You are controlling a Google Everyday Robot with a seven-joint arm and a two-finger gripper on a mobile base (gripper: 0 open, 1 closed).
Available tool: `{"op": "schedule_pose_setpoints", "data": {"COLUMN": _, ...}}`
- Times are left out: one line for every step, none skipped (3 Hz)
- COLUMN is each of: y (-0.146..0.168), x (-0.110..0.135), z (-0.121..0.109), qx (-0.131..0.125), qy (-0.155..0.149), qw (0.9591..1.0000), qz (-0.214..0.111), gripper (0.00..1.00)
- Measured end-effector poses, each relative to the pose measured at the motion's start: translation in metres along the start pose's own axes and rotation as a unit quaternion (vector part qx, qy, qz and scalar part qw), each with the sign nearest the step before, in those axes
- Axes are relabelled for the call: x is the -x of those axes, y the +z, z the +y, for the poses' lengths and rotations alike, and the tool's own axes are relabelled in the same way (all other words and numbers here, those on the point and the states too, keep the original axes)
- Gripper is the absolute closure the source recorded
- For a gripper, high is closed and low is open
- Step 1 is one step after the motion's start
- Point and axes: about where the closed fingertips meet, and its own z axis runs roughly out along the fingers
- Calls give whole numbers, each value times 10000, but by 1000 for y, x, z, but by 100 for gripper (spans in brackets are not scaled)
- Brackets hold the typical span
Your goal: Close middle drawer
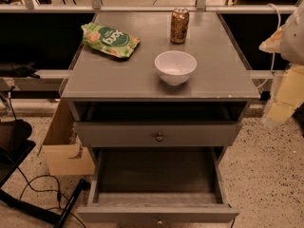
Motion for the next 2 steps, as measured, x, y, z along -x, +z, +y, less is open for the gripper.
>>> {"op": "schedule_pose_setpoints", "data": {"y": 3, "x": 0, "z": 2, "qx": 1, "qy": -1, "qw": 10000, "qz": -10, "gripper": 0}}
{"op": "schedule_pose_setpoints", "data": {"y": 25, "x": -2, "z": 19, "qx": 27, "qy": -14, "qw": 10000, "qz": -69, "gripper": 0}}
